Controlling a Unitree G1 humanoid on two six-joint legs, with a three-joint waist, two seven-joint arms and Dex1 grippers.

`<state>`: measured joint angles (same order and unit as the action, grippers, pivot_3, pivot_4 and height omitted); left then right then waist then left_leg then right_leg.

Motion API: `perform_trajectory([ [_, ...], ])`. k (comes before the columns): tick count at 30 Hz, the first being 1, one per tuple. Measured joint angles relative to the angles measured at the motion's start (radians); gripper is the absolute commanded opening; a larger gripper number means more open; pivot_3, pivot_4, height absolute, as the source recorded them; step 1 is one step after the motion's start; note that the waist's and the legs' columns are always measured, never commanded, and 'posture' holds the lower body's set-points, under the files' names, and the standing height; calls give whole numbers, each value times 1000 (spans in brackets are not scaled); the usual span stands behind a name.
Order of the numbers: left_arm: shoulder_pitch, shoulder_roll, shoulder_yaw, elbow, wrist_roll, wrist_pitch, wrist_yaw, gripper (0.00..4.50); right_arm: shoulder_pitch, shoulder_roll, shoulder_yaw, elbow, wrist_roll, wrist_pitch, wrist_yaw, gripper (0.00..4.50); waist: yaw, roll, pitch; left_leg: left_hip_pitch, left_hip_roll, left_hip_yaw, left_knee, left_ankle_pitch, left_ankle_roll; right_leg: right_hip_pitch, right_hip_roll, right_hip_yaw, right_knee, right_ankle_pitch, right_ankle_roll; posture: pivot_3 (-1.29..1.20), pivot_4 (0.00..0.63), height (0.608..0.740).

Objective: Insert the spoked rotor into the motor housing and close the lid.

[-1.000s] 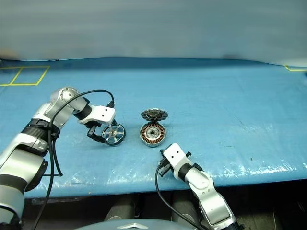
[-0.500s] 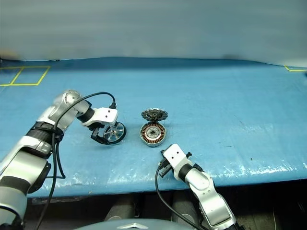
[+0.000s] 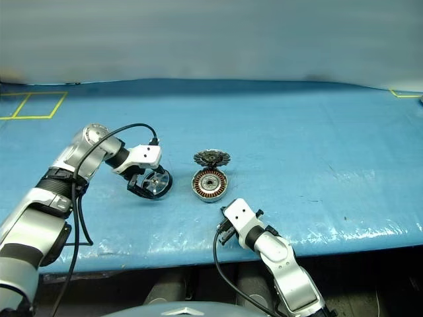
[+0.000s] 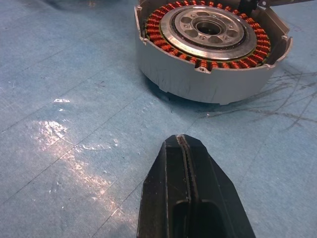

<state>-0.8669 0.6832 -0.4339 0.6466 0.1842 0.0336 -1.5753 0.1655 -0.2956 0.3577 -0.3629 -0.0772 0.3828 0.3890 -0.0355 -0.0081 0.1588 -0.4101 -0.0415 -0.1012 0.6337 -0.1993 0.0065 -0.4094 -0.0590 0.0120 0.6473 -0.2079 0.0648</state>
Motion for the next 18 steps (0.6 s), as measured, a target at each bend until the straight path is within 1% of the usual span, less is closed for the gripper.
perform_trajectory([
  [4, -10, 14, 1, 2, 9, -21, 23, 4486, -4, -4, 1, 0, 0, 2, 2, 0, 0, 0, 0, 0, 0, 0, 0, 0, 0, 0, 0, 0, 0, 0, 0, 0, 150, 740],
  [18, -13, 14, -9, 27, 62, -111, 83, 4486, -3, -9, 8, -3, 0, 5, 1, 0, 0, 0, 0, 0, 0, 0, 0, 0, 0, 0, 0, 0, 1, 0, 0, 0, 150, 740],
])
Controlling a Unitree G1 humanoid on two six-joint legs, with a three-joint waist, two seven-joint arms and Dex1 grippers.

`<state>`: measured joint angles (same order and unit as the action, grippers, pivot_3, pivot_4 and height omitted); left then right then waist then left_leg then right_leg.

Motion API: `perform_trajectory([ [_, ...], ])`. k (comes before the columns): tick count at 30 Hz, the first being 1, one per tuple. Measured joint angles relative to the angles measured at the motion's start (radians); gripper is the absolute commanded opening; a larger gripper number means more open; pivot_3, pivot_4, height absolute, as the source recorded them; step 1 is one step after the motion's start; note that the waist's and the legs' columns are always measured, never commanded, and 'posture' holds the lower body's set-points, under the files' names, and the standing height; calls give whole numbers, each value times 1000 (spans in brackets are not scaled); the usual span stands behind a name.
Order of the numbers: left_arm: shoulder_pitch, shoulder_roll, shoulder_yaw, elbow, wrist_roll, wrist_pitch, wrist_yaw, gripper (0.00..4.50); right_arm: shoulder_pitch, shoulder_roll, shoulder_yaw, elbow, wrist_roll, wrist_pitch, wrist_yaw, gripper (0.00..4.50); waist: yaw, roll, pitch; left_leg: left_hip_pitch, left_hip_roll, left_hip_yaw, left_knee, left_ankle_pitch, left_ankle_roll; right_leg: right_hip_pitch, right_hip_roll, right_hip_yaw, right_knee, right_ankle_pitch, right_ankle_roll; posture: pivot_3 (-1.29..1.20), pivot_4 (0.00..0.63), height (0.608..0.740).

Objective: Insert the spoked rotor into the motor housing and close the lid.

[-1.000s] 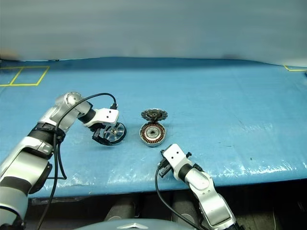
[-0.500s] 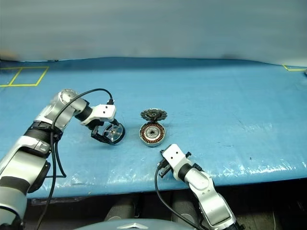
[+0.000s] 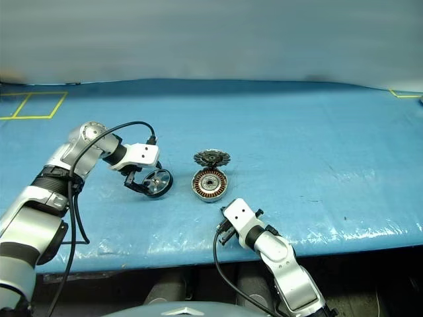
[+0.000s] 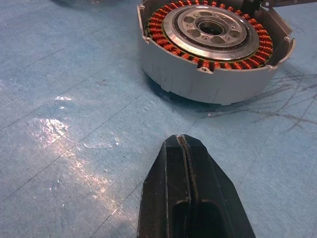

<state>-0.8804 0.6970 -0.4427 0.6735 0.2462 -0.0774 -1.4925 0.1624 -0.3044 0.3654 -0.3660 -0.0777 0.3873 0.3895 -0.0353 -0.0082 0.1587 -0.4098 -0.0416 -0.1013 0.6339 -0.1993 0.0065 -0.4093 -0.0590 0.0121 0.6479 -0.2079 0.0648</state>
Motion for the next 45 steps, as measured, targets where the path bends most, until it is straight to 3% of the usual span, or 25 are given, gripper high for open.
perform_trajectory([
  [28, 27, -15, 18, -40, -33, -3, -11, 4486, -1, -2, 4, -7, -11, 11, -3, 0, 0, 0, 0, 0, 0, 0, 2, 0, 0, 0, 0, 0, 1, 0, 0, 0, 150, 740],
  [33, 37, -15, 18, -46, -30, -19, -13, 2925, -1, -1, 4, -7, -14, 11, -3, 0, 0, 0, 0, 0, 0, 0, 3, 0, 0, 0, 0, 0, 1, 0, 0, 0, 150, 740],
  [45, 46, -18, -9, -46, 9, -44, -9, 2925, 4, 0, 3, -7, -17, 14, -6, 0, 1, 0, 0, 0, 0, 0, 4, 0, 0, 0, 0, 0, 2, 0, 0, 0, 150, 740],
])
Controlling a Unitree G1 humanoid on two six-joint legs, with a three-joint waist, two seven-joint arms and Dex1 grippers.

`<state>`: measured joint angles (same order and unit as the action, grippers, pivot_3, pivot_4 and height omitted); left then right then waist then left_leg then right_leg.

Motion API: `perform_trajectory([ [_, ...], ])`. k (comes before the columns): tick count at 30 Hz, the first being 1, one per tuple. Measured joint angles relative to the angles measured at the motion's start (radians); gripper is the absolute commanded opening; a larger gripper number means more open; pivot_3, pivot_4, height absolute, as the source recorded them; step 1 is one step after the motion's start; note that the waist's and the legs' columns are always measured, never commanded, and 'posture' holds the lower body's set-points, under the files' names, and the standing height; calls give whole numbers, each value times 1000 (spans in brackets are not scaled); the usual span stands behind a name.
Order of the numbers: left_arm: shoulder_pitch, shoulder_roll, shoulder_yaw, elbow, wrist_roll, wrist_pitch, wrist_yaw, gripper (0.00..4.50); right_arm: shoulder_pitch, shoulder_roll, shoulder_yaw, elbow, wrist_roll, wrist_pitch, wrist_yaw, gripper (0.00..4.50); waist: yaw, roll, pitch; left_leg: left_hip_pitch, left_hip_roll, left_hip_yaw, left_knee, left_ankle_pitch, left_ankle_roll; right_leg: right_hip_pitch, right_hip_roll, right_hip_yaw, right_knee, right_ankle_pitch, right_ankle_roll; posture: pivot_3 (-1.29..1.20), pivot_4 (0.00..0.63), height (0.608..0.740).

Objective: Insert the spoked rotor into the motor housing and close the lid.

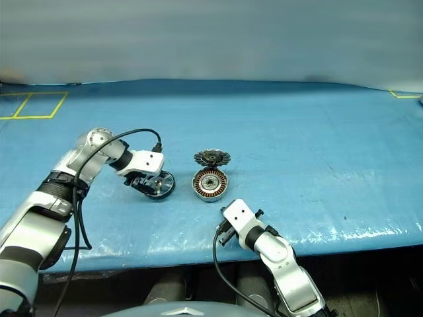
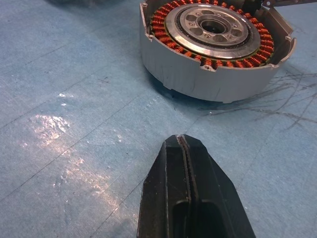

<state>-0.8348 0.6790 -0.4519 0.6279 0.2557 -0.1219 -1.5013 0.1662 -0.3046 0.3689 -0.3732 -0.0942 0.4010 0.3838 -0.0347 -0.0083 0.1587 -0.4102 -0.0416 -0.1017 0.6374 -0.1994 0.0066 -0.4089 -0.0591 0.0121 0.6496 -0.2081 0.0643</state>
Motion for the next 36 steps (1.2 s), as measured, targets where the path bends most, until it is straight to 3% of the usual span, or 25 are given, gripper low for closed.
perform_trajectory([
  [7, 14, 8, -7, -12, 20, -22, 5, 2925, 0, 1, 1, 0, 0, 2, -2, 0, 0, 0, 0, 0, 0, 0, 0, 0, 0, 0, 0, 0, 0, 0, 0, 0, 150, 740],
  [10, 26, 11, 2, -31, 19, -20, 11, 2423, -1, 1, 0, 0, 0, 2, -3, 0, 0, 0, -1, 1, 0, 0, 1, 0, 0, 1, 0, 0, 0, -1, -1, 0, 150, 740],
  [17, 89, 10, 52, -95, -6, 22, 54, 2373, 3, 5, -13, 0, 10, -1, -3, 0, 3, 1, -2, 1, 0, -1, 3, 0, 0, 1, -1, 0, 1, -2, -3, 0, 150, 740],
  [27, 274, -62, 206, -334, -251, 268, 126, 2373, 51, 21, -83, -34, 134, -82, 44, 0, 10, 1, -1, -2, 0, -2, 7, -1, 1, 0, -2, 0, 2, -1, -3, 0, 150, 740],
  [36, 362, -105, 244, -514, -358, 390, 236, 2373, 80, -26, -127, -116, 250, -107, 121, 0, 13, 1, 0, -2, 0, -2, 7, -1, 1, 0, -2, 0, 2, -2, -3, 0, 150, 740],
])
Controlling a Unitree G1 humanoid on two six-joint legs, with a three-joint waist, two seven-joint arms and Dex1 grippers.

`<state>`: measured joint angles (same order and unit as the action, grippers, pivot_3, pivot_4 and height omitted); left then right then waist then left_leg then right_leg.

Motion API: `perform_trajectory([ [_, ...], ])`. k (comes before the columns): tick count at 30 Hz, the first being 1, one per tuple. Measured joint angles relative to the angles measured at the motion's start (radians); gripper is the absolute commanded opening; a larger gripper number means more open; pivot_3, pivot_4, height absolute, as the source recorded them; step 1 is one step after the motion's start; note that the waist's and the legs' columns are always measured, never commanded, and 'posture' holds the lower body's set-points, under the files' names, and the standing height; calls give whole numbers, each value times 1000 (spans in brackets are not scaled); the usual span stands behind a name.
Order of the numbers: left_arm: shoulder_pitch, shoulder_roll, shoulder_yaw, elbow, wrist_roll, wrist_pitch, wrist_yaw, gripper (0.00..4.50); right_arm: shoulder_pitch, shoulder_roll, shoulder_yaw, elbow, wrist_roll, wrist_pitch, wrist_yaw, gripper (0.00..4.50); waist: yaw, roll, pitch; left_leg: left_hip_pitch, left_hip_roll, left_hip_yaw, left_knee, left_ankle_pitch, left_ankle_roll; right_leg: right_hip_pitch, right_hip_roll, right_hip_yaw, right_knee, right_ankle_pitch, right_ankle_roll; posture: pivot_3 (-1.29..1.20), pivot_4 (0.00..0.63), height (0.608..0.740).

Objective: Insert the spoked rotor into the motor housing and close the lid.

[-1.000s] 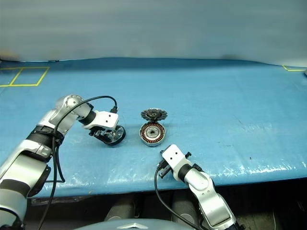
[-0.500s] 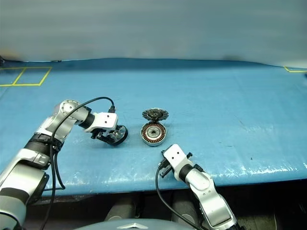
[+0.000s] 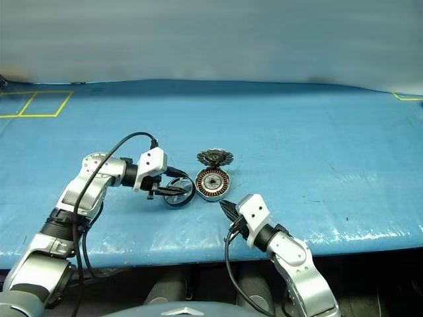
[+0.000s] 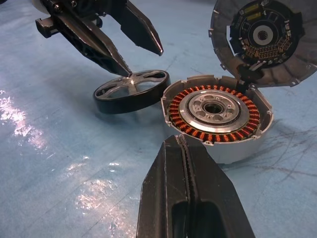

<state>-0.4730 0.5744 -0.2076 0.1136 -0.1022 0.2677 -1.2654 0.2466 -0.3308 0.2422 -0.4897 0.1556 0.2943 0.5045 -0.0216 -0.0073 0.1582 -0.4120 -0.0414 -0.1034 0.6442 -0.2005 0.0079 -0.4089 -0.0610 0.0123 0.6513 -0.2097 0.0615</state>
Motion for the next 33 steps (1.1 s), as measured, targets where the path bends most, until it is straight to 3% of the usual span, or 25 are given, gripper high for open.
perform_trajectory([
  [7, 10, 99, -65, 5, 92, -33, 11, 2373, -3, 1, 6, 7, -29, 3, -34, 0, 1, 1, 0, 1, 0, 1, -1, 0, 0, 0, 0, 0, 0, 0, -1, 0, 150, 740],
  [33, -182, 92, -204, 168, 191, -191, -82, 2373, -30, 17, 32, 55, -110, 13, -96, 0, 8, 0, 0, -1, 0, 2, -2, 0, 0, -1, 0, 0, -1, 0, -1, 0, 150, 740],
])
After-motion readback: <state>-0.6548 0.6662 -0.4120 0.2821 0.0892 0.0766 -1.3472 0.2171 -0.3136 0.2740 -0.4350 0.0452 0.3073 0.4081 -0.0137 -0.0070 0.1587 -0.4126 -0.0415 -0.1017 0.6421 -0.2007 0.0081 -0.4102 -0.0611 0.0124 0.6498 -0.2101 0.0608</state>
